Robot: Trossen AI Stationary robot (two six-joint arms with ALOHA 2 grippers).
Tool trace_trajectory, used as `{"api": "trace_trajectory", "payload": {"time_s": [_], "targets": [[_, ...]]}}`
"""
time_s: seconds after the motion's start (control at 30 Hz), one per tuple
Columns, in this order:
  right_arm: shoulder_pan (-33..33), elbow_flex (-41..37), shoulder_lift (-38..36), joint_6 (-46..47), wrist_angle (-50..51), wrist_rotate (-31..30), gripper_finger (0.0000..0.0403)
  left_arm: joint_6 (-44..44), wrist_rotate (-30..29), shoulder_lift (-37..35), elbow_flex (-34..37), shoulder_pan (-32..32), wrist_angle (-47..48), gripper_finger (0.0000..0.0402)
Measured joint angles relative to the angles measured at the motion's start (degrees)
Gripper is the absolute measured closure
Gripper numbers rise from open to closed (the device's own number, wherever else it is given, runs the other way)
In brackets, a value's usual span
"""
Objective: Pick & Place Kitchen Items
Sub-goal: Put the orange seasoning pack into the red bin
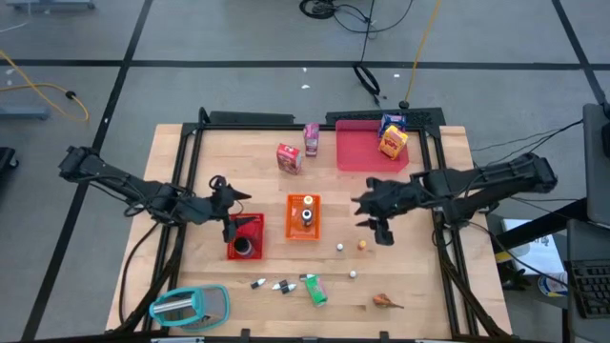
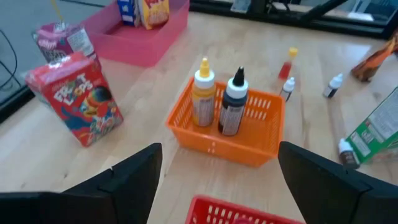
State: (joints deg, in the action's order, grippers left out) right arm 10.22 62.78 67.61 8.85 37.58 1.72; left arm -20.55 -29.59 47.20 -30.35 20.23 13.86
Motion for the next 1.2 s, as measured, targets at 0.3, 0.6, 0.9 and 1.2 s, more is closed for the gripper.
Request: {"api": "trace_trajectory", "payload": {"time_s": [0.3,0.6,0.9,1.2], "targets": [[13.3,0.0,0.0,17.6,3.5,-0.5,0.0261,0.8,-0.5,0.0,0.0,0.0,-0.9,0.0078],[25.5,0.0,4.1,31.9,-1.6,-5.0,0.0261,-1.0,-1.8,0.0,0.0,0.0,-0.9,0.0078],[32.5,0.0,10.3,39.7,-4.4,-4.9,0.0261,-2.5,-3.5,0.0,0.0,0.0,-0.9,0.0078],[38.2,0.0,13.0,45.3,-7.7,-6.4,0.0261,-4.0,-3.5,0.0,0.0,0.0,-0.9,0.0078]]}}
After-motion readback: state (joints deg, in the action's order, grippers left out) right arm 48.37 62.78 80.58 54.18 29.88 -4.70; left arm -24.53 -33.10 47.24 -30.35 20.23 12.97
